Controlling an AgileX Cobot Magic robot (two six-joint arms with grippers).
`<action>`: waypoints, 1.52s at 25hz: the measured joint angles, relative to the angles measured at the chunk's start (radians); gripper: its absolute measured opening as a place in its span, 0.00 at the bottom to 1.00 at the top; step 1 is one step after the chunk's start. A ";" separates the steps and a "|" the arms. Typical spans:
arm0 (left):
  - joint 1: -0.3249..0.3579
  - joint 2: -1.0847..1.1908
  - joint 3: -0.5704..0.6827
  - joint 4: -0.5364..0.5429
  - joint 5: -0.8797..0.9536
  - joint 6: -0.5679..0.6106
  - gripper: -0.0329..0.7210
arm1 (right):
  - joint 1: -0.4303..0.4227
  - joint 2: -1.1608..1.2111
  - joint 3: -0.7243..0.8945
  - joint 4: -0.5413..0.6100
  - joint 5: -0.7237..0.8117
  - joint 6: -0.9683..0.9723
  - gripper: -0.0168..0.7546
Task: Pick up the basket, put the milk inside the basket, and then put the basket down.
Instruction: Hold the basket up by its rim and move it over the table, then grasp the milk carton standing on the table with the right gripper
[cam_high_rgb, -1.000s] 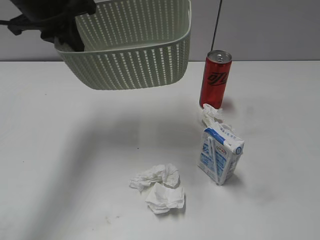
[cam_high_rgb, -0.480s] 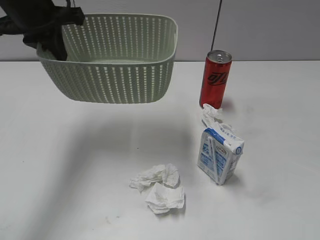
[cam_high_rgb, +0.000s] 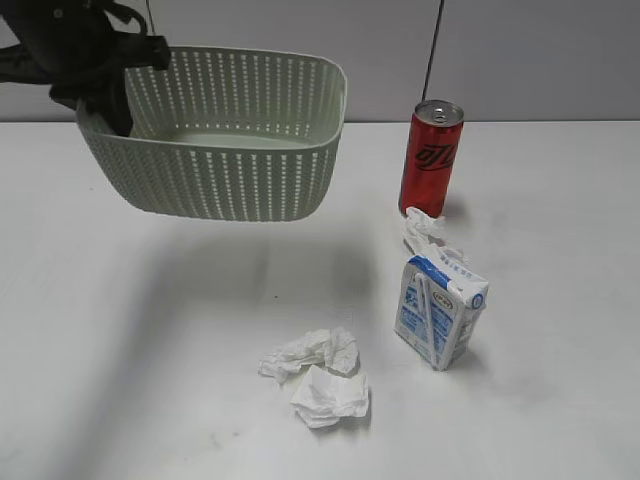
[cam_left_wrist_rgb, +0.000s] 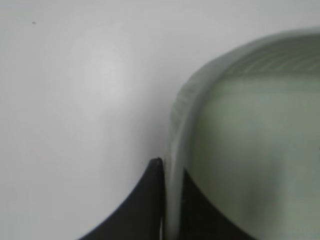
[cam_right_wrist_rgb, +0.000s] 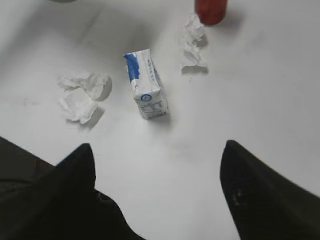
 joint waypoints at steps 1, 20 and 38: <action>0.000 0.001 0.000 0.000 -0.002 0.000 0.04 | 0.035 0.056 -0.025 -0.023 -0.001 -0.001 0.79; 0.000 0.003 0.000 0.001 -0.008 0.000 0.04 | 0.289 0.840 -0.289 -0.144 -0.120 0.019 0.79; 0.000 0.003 0.000 0.002 -0.011 0.000 0.04 | 0.291 1.009 -0.289 -0.139 -0.197 0.015 0.57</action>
